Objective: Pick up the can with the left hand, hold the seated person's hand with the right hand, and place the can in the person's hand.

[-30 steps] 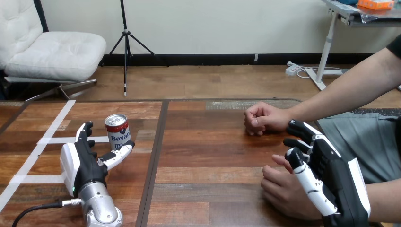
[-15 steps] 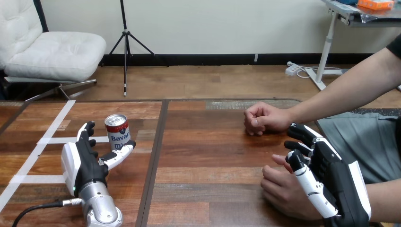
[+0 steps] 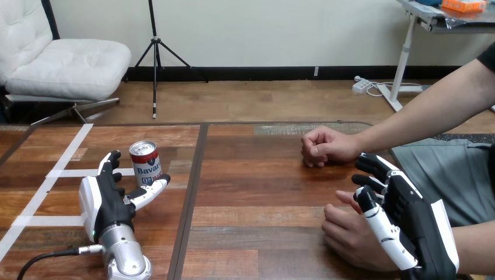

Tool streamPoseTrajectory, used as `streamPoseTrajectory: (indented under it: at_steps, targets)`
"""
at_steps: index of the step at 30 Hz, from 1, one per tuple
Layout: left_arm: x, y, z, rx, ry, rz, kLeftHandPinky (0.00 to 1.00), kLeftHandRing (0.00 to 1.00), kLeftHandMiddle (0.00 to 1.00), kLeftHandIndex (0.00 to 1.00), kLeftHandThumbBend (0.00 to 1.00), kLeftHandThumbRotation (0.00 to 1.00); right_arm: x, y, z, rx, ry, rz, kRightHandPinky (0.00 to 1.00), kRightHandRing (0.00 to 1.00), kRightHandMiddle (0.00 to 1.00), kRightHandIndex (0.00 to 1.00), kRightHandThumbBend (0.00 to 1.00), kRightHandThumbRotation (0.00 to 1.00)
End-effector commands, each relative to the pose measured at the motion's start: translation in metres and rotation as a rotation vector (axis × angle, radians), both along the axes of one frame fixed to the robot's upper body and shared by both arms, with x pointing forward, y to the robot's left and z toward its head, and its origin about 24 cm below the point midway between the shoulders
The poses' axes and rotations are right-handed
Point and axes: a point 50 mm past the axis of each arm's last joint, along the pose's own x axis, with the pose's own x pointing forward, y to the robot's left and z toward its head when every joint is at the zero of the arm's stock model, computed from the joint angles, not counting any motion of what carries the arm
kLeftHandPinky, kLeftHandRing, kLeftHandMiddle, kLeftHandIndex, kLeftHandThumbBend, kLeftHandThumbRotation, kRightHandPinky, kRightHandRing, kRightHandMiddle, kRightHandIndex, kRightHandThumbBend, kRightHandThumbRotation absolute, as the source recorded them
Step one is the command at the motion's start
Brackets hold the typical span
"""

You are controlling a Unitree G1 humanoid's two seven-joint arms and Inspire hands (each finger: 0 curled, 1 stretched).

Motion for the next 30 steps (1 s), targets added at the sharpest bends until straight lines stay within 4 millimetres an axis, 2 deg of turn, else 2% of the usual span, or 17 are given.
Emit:
streamPoseTrajectory:
  at_steps: [1, 16, 30]
  targets:
    - [0.0249, -0.0048, 0.0306, 0.015, -0.124, -0.035, 0.74, 0.84, 0.87, 0.85, 0.78, 0.07, 0.0091, 0.0031, 0.0207, -0.012, -0.111, 0.015, 0.7, 0.8, 0.84, 0.83, 0.56, 0.67]
    - [0.0265, -0.0065, 0.0335, -0.003, -0.147, -0.041, 0.75, 0.84, 0.87, 0.85, 0.77, 0.02, 0.008, 0.0031, 0.0202, -0.026, -0.103, 0.012, 0.71, 0.8, 0.84, 0.83, 0.54, 0.66]
    - [0.0293, -0.0086, 0.0349, -0.017, -0.141, -0.05, 0.77, 0.85, 0.88, 0.86, 0.76, 0.03, 0.0071, 0.0019, 0.0202, -0.022, -0.108, 0.006, 0.71, 0.8, 0.84, 0.83, 0.54, 0.65]
